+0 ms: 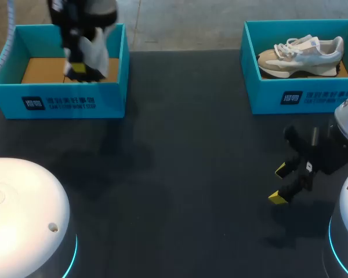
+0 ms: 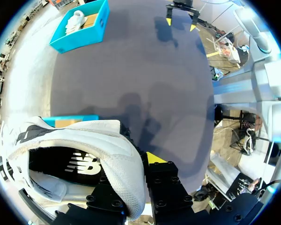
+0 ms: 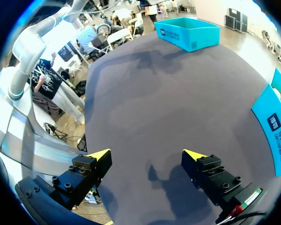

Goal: Take the shoe out of the shoebox, open the shoe tongue, remove and reinsert the insole, then place the shoe into the shoebox

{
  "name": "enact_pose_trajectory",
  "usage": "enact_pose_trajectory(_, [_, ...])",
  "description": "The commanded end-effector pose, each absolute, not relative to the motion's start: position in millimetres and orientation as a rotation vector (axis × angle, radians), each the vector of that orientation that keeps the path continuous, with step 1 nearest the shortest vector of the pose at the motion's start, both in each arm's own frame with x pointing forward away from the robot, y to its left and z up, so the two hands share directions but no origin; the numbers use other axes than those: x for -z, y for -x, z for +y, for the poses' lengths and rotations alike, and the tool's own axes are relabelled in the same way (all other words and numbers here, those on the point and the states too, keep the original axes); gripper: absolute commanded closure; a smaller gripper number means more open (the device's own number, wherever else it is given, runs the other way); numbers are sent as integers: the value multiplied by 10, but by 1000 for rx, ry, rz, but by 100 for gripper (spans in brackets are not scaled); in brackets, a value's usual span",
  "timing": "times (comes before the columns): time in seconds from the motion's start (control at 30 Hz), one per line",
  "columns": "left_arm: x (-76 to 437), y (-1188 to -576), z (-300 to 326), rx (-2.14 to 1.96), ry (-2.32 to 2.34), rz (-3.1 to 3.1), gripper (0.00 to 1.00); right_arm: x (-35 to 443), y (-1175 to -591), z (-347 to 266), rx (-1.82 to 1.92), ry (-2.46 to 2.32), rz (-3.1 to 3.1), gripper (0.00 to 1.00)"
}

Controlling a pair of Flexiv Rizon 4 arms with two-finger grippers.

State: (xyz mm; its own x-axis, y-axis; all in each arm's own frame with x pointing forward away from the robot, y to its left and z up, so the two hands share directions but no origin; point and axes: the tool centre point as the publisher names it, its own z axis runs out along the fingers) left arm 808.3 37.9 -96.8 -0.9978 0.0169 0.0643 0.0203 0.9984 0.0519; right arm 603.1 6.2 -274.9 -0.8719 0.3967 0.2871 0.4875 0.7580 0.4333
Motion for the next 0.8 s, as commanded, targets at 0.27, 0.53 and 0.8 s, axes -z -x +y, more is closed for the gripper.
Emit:
enact_pose_trajectory(0.27, [980,-8741,1318,69,29,-3078,100,2749,-6013,60,759,706,-2779,0])
enact_pose_trajectory(0.53, [1066,-9149,1944,114,-77,-3074,100,2749,-6013,60,759,706,-2779,0])
enact_pose_trajectory(0.8, [1133,-9423,2301,52,31,-3039,100,2749,-6013,60,759,706,-2779,0])
